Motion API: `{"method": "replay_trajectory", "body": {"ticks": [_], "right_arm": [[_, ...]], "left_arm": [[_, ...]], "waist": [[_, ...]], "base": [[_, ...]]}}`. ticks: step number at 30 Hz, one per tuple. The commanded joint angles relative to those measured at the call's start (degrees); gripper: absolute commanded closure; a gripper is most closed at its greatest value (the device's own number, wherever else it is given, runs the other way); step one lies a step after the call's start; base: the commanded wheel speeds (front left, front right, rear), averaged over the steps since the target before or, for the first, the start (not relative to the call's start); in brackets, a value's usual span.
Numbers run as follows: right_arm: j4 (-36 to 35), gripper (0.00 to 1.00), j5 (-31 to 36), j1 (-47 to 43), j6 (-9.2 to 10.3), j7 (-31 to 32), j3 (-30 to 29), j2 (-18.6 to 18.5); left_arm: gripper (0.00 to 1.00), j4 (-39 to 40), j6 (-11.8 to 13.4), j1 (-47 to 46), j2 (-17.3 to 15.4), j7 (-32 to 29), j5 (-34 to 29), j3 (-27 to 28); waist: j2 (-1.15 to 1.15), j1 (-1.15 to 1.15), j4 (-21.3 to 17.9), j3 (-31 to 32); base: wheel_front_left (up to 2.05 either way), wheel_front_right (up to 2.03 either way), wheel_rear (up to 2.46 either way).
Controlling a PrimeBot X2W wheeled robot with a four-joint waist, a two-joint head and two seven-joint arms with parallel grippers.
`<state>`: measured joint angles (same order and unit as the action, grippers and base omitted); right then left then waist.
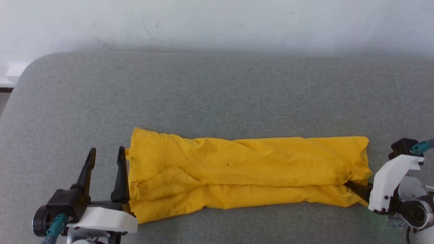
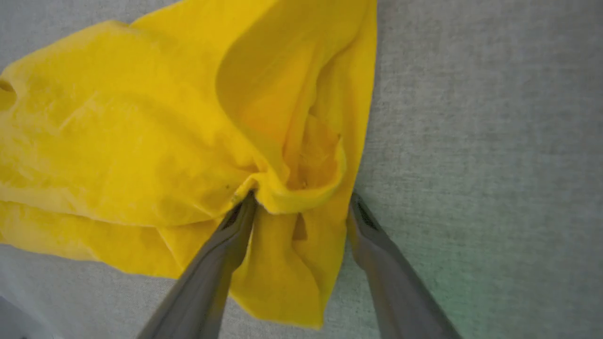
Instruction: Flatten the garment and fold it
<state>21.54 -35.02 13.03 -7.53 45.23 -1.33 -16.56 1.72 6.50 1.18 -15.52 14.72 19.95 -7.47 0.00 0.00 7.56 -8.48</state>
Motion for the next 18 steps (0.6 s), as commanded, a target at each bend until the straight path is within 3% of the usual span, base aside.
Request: {"method": "replay_trajectory", "body": {"ticks": [1, 2, 3, 12, 18], "right_arm": [[3.0, 0.56, -1.0, -1.1, 0.04, 2.9, 1.6, 1.9], [3.3, 0.84, -1.3, -1.0, 0.04, 3.9, 2.1, 2.1], [3.3, 1.00, -1.6, -0.9, 0.04, 4.5, 2.5, 2.2], [-5.4, 1.00, -2.8, -1.4, 0.04, -2.9, 1.7, -0.4], [-10.9, 1.00, -1.7, -7.2, 0.04, -4.4, -4.1, -2.8]], "left_arm": [[0.00, -0.4, -0.8, -0.1, 0.7, 0.3, -1.0, 0.8], [0.00, -0.6, -1.1, 0.0, 1.0, 0.3, -1.3, 1.2], [0.00, -0.7, -1.3, 0.1, 1.3, 0.3, -1.6, 1.6], [0.00, -2.0, -1.7, 1.8, 1.6, 0.3, -5.7, 3.4], [0.00, -2.4, -2.0, 3.3, 1.9, 0.3, -6.4, 4.6]], "waist": [[0.00, 0.00, 0.5, -0.3], [0.00, 0.00, 0.5, -0.3], [0.00, 0.00, 0.5, -0.2], [0.00, 0.00, -1.0, 1.9], [0.00, 0.00, -2.3, 3.3]], "base": [[0.00, 0.00, 0.00], [0.00, 0.00, 0.00], [0.00, 0.00, 0.00], [0.00, 0.00, 0.00], [0.00, 0.00, 0.00]]}}
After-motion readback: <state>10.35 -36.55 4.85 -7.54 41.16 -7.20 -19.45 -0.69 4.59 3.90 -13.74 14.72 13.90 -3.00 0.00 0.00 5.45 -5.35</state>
